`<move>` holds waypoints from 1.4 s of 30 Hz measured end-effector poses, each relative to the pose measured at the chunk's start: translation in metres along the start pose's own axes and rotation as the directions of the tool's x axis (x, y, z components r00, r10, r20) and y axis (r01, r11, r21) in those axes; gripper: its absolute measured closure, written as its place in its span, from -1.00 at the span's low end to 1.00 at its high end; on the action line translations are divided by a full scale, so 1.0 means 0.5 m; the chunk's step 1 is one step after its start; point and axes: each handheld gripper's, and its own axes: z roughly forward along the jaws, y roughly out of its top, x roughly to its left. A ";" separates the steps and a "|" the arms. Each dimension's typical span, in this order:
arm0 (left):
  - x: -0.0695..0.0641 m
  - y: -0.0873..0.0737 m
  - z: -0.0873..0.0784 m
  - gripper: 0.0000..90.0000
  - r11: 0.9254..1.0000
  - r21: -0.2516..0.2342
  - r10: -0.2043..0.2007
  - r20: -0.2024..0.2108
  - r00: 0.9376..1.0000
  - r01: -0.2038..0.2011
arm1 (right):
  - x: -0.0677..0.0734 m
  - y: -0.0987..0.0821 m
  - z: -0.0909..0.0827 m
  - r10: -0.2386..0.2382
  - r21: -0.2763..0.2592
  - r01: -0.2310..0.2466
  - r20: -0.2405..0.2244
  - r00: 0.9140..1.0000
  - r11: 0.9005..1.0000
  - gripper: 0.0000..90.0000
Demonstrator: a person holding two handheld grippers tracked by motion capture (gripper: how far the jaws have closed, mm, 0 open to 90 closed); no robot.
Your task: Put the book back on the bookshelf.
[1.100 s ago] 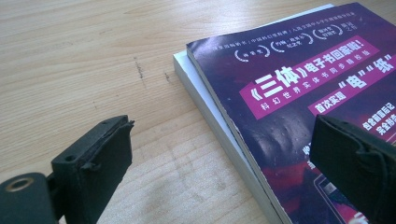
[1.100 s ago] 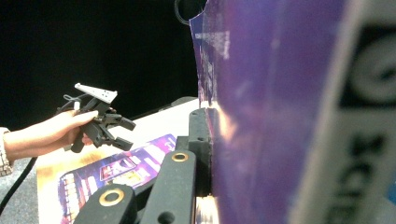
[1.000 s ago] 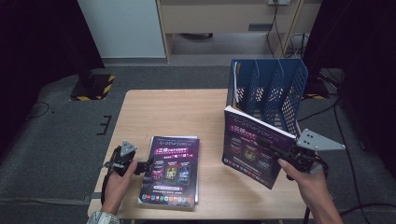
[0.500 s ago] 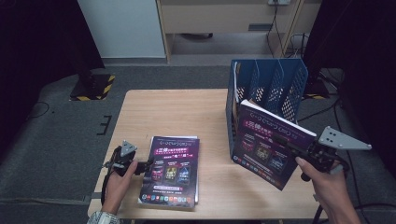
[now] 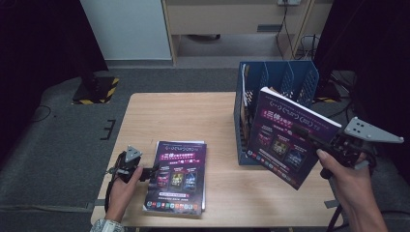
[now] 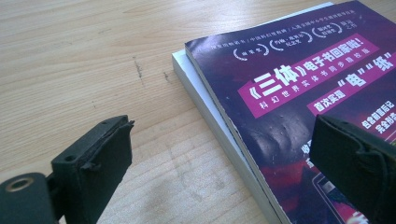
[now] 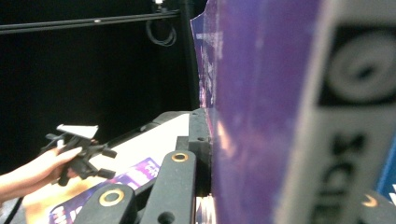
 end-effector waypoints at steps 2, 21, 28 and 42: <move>0.000 0.000 0.000 -0.88 1.000 0.000 0.000 -0.001 1.000 0.000 | -0.004 0.009 0.005 0.004 -0.001 -0.004 0.026 1.000 1.000 0.84; 0.000 0.000 0.000 -0.89 1.000 0.000 0.003 -0.002 1.000 -0.003 | -0.045 0.048 0.073 -0.052 0.024 0.047 0.343 0.938 0.999 0.84; 0.001 0.000 0.000 -0.89 1.000 -0.001 0.002 -0.002 1.000 -0.002 | -0.068 0.043 0.103 -0.053 0.035 0.041 0.434 0.899 0.999 0.84; 0.002 0.000 -0.001 -0.89 1.000 -0.001 0.000 -0.001 1.000 0.000 | -0.105 0.026 0.184 -0.063 0.057 0.038 0.532 0.844 0.998 0.84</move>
